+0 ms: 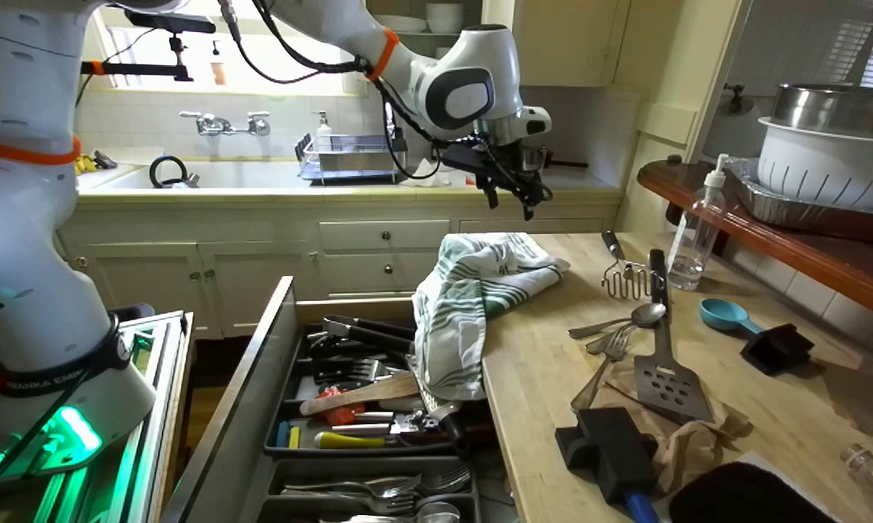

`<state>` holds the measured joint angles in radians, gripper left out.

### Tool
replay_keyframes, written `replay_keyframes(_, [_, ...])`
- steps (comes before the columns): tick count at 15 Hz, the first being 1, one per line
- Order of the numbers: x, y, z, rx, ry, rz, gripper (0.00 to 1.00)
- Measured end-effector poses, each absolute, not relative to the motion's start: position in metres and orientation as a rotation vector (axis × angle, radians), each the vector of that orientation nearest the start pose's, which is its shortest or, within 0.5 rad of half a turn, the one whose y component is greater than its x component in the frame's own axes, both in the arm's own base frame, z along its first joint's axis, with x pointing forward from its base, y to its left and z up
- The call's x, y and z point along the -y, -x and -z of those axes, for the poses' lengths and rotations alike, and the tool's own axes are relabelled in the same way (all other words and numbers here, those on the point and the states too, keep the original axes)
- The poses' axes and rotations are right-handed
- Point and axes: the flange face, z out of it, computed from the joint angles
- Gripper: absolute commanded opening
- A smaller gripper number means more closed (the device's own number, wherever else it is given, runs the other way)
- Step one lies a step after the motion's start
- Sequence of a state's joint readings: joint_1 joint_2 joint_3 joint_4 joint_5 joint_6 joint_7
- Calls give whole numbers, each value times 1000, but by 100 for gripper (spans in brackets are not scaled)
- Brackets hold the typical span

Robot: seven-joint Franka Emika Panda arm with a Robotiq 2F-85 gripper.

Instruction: Unfold the green and white towel and lay it out on the countertop.

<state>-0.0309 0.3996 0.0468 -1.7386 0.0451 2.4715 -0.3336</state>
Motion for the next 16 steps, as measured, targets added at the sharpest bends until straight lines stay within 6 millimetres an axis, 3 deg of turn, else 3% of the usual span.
replay_keyframes(4, [3, -685, -357, 458, 3073, 465, 88])
replay_keyframes(5, [4, -684, -350, 458, 3074, 448, 78])
replay_keyframes(6, [3, -683, -345, 460, 3076, 430, 82])
replay_keyframes(8, [3, -681, -336, 467, 3080, 398, 80])
replay_keyframes(11, [4, -678, -328, 486, 3091, 338, 65])
replay_keyframes(13, [6, -676, -322, 490, 3096, 299, 64])
replay_keyframes(14, [6, -675, -319, 493, 3098, 276, 56])
replay_keyframes(16, [7, -673, -311, 495, 3100, 237, 56])
